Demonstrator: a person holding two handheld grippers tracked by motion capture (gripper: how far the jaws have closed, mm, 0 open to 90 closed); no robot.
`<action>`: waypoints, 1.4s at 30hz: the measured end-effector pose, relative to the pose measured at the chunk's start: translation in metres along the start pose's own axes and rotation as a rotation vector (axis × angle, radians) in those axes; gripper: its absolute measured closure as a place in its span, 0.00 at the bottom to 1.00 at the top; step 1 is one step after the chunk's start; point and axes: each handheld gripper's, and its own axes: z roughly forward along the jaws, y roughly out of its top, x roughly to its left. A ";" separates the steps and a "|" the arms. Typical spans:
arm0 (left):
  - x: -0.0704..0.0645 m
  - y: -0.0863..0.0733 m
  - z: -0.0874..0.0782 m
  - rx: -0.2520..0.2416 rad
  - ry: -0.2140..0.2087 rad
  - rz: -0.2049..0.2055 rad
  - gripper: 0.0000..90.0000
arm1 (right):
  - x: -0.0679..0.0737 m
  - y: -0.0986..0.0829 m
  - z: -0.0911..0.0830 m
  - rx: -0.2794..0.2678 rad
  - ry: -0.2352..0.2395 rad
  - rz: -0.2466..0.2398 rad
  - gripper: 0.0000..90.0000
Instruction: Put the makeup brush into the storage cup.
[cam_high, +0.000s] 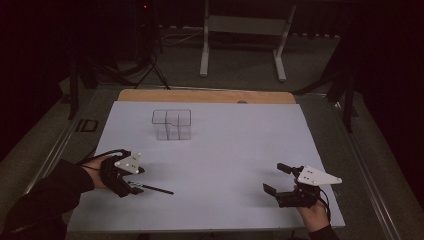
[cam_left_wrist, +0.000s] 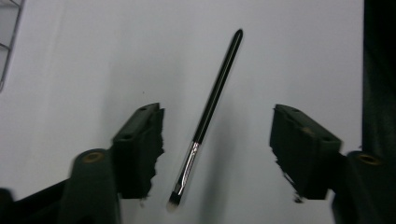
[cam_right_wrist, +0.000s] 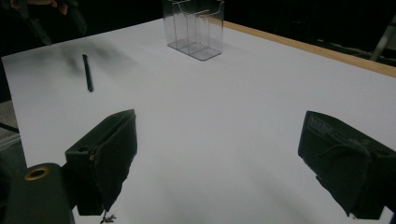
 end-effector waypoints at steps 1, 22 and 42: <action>0.000 0.000 0.001 0.004 0.001 0.004 0.42 | 0.000 0.000 0.000 0.001 -0.001 -0.001 0.13; 0.009 -0.002 0.027 0.141 -0.029 0.069 0.68 | 0.000 0.000 0.001 0.001 0.002 0.002 0.13; 0.011 -0.005 0.044 0.215 -0.040 0.125 0.78 | -0.001 0.000 0.000 -0.001 0.002 0.003 0.13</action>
